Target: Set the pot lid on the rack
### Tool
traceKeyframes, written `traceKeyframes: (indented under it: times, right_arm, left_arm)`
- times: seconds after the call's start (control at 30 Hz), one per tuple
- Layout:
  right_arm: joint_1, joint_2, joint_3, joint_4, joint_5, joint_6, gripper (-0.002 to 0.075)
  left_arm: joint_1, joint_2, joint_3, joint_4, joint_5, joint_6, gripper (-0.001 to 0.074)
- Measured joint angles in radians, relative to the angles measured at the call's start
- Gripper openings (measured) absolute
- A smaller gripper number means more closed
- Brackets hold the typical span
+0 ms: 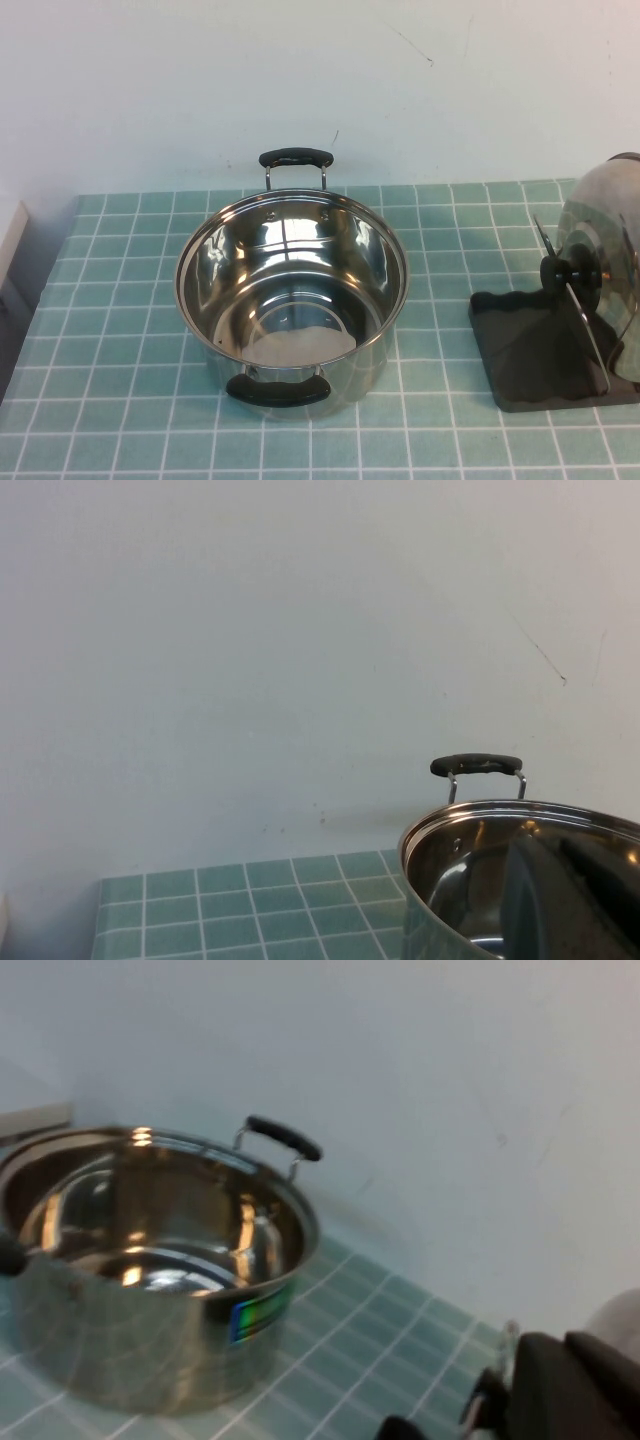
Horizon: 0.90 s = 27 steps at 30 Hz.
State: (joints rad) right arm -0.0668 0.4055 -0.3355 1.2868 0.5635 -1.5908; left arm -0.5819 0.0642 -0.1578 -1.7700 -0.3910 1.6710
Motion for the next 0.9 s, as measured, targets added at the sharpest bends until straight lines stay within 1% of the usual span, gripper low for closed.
traceKeyframes:
  times: [0.1,0.23,0.33,0.4,0.47,0.7,0.8,0.87,0.9]
  right_arm:
    - [0.046,0.0,0.053,-0.004,0.08,-0.004,-0.0001]
    - [0.055,0.0,0.084,-0.015,0.238,-0.006,-0.0001]
    - [0.057,0.0,0.103,-0.105,0.27,-0.006,-0.0001]
    - [0.057,0.0,0.112,-0.183,0.218,-0.008,-0.0001]
    - [0.057,0.0,0.116,-0.204,0.146,-0.014,-0.0001]
    - [0.057,0.0,0.117,-0.143,-0.268,-0.108,-0.0001]
    - [0.057,-0.008,0.123,-0.13,-0.382,-0.12,-0.0001]
    - [0.057,-0.043,0.14,-0.134,-0.423,-0.12,-0.0001]
    - [0.057,-0.069,0.155,-0.166,-0.431,-0.095,-0.0001]
  left_arm:
    - [0.0,0.0,0.0,0.0,0.0,0.0,-0.0002]
    - [0.0,0.0,0.0,0.0,0.0,0.0,-0.0002]
    - [0.0,0.0,0.0,0.0,0.0,0.0,-0.0002]
    - [0.0,0.0,0.0,0.0,0.0,0.0,-0.0002]
    - [0.0,0.0,0.0,0.0,0.0,0.0,-0.0002]
    - [0.0,0.0,0.0,0.0,0.0,-0.004,-0.0002]
    - [0.0,0.0,0.0,0.0,0.0,-0.004,-0.0002]
    - [0.0,0.0,0.0,0.0,0.0,-0.004,-0.0002]
    - [0.0,0.0,0.0,0.0,0.0,-0.004,-0.0002]
